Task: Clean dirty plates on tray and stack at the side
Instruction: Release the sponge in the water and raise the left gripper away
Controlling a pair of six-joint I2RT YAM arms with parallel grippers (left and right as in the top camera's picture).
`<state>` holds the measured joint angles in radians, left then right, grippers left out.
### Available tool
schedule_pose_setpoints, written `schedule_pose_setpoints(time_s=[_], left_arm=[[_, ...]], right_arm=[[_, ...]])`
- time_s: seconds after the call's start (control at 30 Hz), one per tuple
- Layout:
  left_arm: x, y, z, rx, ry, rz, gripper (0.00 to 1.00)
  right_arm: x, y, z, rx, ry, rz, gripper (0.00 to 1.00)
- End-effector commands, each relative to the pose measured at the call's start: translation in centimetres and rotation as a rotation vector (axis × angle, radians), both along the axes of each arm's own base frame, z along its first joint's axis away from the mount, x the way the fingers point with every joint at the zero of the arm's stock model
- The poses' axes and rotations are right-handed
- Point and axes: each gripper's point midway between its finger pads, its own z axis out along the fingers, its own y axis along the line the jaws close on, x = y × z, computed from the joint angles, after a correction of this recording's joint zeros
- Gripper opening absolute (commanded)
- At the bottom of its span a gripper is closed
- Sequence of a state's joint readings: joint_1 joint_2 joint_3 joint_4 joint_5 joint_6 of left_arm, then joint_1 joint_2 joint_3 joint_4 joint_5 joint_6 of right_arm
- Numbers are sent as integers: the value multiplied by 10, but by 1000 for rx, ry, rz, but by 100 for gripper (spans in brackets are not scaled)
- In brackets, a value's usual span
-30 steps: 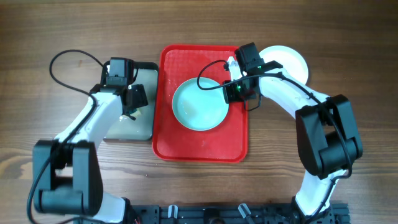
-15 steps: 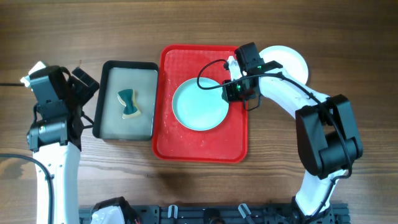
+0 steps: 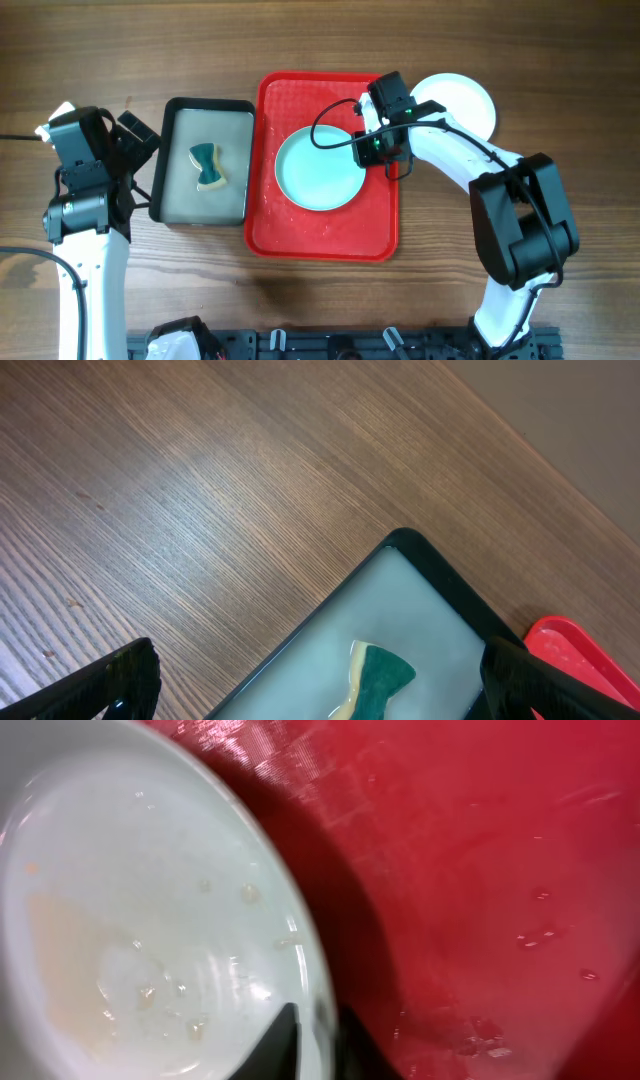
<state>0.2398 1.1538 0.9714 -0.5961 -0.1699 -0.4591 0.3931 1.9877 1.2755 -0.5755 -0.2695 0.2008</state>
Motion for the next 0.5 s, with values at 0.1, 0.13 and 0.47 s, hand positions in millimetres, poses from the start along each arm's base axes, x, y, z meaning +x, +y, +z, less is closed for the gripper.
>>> schedule_pose_setpoints(time_s=[0.1, 0.13, 0.47], left_arm=[[0, 2, 2, -6, -8, 16, 100], [0, 2, 2, -6, -8, 16, 100], [0, 2, 2, -6, -8, 16, 100]], right_arm=[[-3, -3, -10, -20, 19, -12, 4], [-3, -3, -10, -21, 19, -12, 4], [-3, -2, -9, -13, 19, -9, 4]])
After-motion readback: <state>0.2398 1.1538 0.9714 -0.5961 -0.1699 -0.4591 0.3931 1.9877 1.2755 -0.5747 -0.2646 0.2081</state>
